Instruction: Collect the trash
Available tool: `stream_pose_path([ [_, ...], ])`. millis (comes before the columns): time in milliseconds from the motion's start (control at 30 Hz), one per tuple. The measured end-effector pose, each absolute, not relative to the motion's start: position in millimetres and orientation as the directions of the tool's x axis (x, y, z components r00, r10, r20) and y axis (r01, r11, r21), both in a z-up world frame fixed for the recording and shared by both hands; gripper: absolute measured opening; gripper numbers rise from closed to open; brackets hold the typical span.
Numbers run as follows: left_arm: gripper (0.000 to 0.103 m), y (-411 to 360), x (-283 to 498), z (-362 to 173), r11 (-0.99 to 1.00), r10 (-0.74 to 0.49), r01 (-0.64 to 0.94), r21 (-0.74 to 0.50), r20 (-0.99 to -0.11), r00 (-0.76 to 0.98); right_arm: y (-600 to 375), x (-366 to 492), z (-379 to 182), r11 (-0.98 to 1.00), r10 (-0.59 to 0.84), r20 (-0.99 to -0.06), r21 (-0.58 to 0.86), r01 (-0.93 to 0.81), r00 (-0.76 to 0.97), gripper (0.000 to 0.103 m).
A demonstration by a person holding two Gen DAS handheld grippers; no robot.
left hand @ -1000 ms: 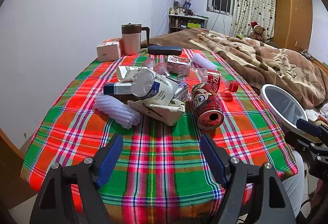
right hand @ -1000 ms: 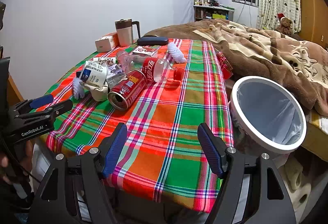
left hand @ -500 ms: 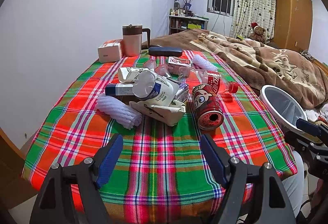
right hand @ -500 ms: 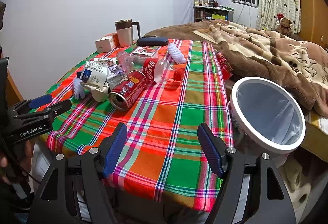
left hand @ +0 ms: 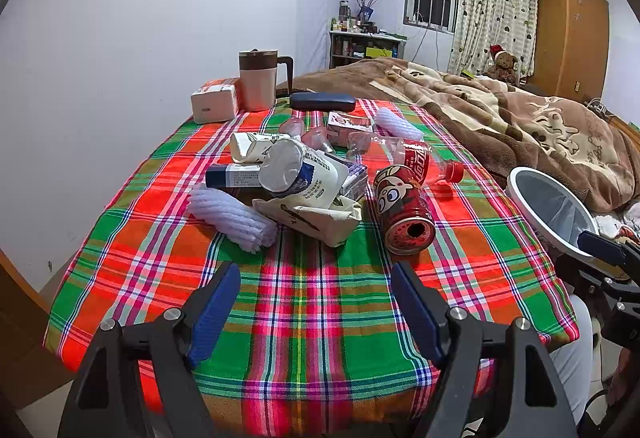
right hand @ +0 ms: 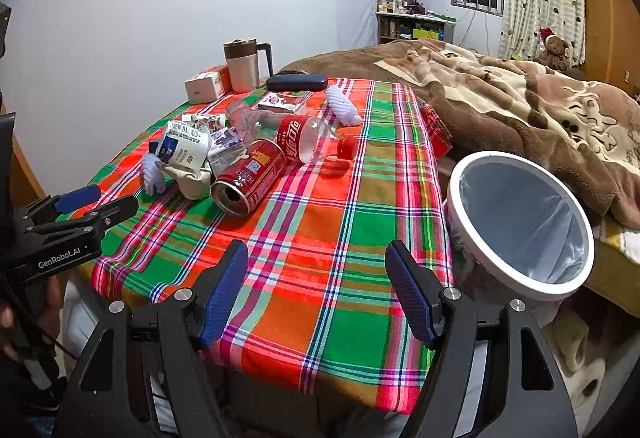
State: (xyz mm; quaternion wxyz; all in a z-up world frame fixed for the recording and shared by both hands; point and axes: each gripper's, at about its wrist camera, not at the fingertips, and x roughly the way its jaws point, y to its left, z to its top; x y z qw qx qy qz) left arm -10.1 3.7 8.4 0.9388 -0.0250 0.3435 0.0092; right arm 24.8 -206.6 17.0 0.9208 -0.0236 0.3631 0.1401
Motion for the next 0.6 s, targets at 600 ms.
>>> stream_pose_path([
  [600,0.077,3.4,-10.9,9.1,0.999,0.002,-0.035,-0.039,-0.644,0.765,-206.6,24.2,16.8,0.960,0.241,-0.675,0.059,-0.275,0.698,0.073],
])
